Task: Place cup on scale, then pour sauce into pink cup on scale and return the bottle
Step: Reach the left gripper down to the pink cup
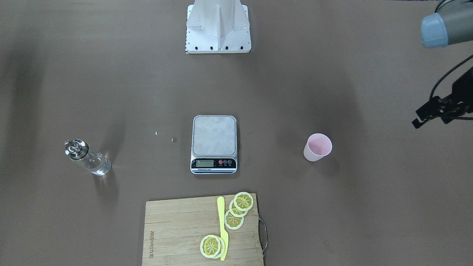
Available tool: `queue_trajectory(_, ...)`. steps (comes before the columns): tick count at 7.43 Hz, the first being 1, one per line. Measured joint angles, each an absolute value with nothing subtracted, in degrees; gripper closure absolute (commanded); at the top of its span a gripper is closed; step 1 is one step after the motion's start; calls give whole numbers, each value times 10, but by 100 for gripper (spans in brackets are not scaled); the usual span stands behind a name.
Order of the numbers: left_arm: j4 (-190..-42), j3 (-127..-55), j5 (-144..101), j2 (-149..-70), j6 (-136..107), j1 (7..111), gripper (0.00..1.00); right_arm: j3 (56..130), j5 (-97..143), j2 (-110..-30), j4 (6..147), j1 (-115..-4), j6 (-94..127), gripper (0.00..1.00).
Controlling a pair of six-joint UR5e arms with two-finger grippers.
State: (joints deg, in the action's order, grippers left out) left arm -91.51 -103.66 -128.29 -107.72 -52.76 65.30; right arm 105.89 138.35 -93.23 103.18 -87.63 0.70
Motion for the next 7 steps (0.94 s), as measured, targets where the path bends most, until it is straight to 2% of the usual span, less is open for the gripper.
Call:
queue_trajectory(4,-924,-1000,-1225,-1135,-600,558,2,1061,1384,-931,1032,-876,9,0)
queue_trajectory(7,-964,-965,-1203,-1148,-627,519,3,1070,1384,-937,1036,-875,13,0)
